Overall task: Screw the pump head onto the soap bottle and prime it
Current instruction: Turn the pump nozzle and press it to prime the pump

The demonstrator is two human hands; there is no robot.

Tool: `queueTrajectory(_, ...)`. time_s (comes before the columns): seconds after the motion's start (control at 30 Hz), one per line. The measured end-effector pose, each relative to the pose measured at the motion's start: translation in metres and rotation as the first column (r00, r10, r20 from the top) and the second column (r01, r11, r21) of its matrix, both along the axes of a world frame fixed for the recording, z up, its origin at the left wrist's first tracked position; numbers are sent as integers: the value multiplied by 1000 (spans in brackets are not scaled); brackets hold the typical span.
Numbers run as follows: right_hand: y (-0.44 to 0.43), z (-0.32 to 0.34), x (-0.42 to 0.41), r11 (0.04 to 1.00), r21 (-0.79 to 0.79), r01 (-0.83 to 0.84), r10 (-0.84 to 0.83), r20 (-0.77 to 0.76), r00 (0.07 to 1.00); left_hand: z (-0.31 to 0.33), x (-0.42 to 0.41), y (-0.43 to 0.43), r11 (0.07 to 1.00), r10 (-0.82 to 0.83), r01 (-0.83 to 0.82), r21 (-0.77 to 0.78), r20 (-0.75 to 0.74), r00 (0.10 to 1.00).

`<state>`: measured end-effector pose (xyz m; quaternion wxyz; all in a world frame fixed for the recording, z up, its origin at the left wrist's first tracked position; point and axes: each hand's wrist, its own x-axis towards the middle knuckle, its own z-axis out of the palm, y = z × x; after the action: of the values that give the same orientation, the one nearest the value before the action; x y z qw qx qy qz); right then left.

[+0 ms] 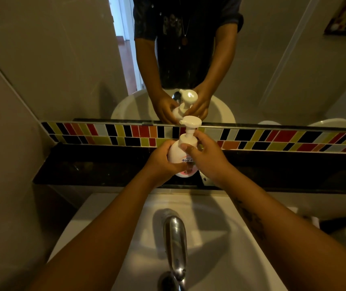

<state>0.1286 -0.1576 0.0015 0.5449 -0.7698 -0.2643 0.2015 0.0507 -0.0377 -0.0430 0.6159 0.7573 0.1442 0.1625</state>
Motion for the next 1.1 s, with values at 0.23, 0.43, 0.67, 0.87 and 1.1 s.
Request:
queueTrajectory(0.23,1,3,-8,997,31,75,-75,1,997,-4,3,0,999,22,-23,36,22,1000)
queueTrajectory(0.43,-7,22,1,1000,27,4,-3,-20,1000,0,3,9,999,-38,37,-16,-59,998)
queueTrajectory(0.67,-12,57,24,988,-15,-151,151,203,967,3,2,18,996,-66,57,-66,-127,990)
queueTrajectory(0.87,2,65,27,976,-167,-141,197,396,897,7,3,20,997,-74,68,-41,-175,982)
queueTrajectory(1.1,6,69,32,955,-240,-176,261,391,883,13,2,25,993,-118,111,-46,-212,970)
